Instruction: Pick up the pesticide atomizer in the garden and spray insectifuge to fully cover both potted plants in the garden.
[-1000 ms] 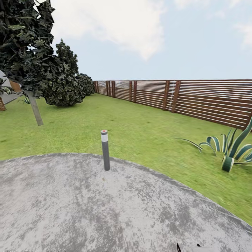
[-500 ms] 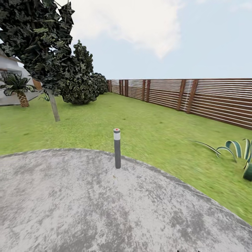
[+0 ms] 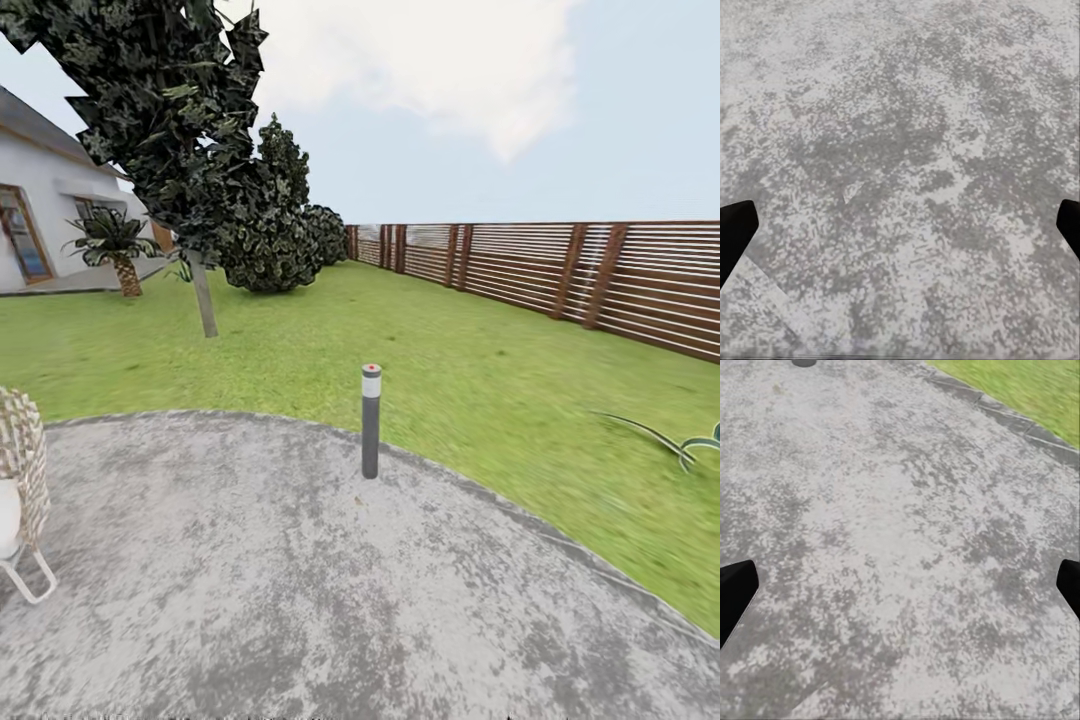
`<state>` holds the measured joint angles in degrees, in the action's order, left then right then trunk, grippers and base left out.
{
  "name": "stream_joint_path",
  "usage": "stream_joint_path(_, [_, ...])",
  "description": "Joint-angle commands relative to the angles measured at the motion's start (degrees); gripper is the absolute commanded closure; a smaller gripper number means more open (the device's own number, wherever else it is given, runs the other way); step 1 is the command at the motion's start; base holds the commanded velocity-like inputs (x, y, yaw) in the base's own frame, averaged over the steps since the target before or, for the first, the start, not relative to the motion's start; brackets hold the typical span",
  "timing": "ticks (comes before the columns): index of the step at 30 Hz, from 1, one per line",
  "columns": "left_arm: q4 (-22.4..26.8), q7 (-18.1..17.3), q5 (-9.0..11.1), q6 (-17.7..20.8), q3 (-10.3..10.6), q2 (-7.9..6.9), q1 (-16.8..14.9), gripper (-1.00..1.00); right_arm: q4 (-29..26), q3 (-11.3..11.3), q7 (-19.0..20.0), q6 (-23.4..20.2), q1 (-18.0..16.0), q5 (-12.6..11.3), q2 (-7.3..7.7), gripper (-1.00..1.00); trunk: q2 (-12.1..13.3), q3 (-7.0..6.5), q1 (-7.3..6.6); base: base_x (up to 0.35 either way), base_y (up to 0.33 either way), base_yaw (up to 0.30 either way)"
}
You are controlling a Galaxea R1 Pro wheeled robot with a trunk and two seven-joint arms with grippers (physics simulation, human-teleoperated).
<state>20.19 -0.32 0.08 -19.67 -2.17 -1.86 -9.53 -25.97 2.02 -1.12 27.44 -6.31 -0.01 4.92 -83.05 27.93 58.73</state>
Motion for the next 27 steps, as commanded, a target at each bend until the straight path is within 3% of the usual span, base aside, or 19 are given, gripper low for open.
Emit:
stream_joint_path(1, [-0.1,0.0,0.0,-0.2,-0.1,0.02,-0.1,-1.00,0.0,0.0,-0.1,0.2,0.0,0.0,0.00,-1.00,0.0,0.09,0.00,0.000,0.000,0.262])
stream_joint_path(27, [-0.2,-0.1,0.0,-0.2,-0.1,-0.07,-0.1,-1.00,0.0,-0.1,-0.1,0.2,0.0,0.0,0.00,-1.00,0.0,0.99,0.00,0.000,0.000,0.264])
